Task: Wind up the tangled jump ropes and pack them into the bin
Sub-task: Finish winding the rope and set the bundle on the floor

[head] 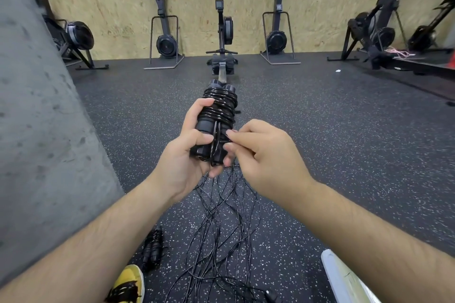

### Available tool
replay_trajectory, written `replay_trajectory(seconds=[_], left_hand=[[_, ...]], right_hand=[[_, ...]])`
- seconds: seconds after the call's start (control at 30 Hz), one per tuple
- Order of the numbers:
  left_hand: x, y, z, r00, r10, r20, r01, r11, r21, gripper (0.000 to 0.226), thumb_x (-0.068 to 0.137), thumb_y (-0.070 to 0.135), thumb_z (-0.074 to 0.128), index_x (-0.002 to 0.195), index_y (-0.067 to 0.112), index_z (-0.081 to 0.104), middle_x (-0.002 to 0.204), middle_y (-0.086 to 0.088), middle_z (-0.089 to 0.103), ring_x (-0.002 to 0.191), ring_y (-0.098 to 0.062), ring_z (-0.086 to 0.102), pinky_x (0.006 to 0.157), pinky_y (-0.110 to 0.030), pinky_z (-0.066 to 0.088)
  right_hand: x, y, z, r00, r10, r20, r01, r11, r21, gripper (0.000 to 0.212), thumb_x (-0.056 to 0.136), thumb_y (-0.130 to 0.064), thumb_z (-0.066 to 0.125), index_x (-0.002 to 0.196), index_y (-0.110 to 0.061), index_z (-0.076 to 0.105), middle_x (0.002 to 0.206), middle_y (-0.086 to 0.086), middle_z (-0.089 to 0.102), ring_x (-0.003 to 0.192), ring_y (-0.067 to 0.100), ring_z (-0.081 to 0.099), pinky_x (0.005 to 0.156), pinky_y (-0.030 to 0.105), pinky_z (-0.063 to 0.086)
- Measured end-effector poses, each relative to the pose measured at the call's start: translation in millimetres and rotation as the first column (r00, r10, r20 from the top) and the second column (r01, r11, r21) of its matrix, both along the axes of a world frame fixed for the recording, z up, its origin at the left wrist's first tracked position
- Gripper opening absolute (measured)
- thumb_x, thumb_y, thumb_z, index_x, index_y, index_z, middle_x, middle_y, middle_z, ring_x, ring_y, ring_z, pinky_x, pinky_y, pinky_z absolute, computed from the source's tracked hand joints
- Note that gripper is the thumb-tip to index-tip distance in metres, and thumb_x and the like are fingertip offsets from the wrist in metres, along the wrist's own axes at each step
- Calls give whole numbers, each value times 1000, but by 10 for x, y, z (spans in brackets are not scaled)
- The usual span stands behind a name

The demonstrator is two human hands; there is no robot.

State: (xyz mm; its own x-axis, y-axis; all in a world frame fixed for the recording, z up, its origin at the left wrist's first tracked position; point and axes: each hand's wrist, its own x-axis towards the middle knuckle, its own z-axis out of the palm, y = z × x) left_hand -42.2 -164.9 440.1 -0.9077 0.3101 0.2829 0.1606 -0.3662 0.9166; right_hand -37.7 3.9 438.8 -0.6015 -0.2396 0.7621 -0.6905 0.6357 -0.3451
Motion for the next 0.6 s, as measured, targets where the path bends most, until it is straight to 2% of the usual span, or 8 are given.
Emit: replay_trajectory(seconds=[0.07, 0.13, 0.2, 0.3, 0.43, 0.6], left_hand=[[10, -12, 8, 999, -30, 13, 30, 999, 26, 64, 84, 2, 38, 138, 36, 47, 102, -21, 59, 68, -32, 54, 52, -36, 23], [18, -14, 20, 998, -65, 22, 63, 996, 59, 64, 84, 2, 41, 138, 36, 47, 104, -21, 58, 69, -32, 54, 52, -37, 21], [24, -11, 37, 995, -97, 19, 95, 991, 89, 63, 84, 3, 43, 136, 37, 48, 105, -21, 57, 69, -33, 55, 51, -34, 25], [37, -1, 58, 992, -122, 17, 119, 987, 112, 62, 85, 4, 46, 134, 41, 50, 106, -21, 57, 69, -33, 56, 50, -32, 31], [53, -4, 54, 989, -145, 32, 140, 983, 122, 62, 86, 5, 48, 135, 41, 49, 110, -21, 58, 70, -33, 56, 51, -32, 33], [78, -15, 59, 986, -165, 26, 160, 978, 131, 62, 85, 4, 49, 136, 40, 49, 113, -20, 59, 71, -33, 56, 53, -32, 33]], right_hand=[[12, -29, -15, 998, 58, 31, -54, 993, -102, 10, 92, -9, 67, 89, -8, 77, 78, -6, 61, 64, -9, 55, 66, 7, 37], [13, -56, -33, 986, 148, 79, -126, 965, -230, 8, 90, -3, 70, 92, -4, 78, 79, -2, 63, 64, -3, 62, 67, 8, 41], [20, -92, -44, 954, 267, 138, -190, 891, -413, 9, 88, 2, 70, 92, -1, 77, 82, 4, 65, 62, 11, 67, 66, 19, 51], [77, -147, -38, 892, 424, 158, -240, 740, -628, 11, 88, 9, 68, 94, 3, 76, 88, 11, 62, 60, 23, 65, 54, 38, 60], [88, -156, -12, 861, 487, 146, -275, 688, -672, 12, 87, 12, 66, 94, 6, 74, 88, 13, 57, 58, 21, 62, 47, 41, 59], [28, -103, 28, 871, 477, 121, -342, 764, -546, 12, 88, 12, 65, 95, 7, 74, 88, 12, 56, 56, 22, 63, 49, 37, 58]])
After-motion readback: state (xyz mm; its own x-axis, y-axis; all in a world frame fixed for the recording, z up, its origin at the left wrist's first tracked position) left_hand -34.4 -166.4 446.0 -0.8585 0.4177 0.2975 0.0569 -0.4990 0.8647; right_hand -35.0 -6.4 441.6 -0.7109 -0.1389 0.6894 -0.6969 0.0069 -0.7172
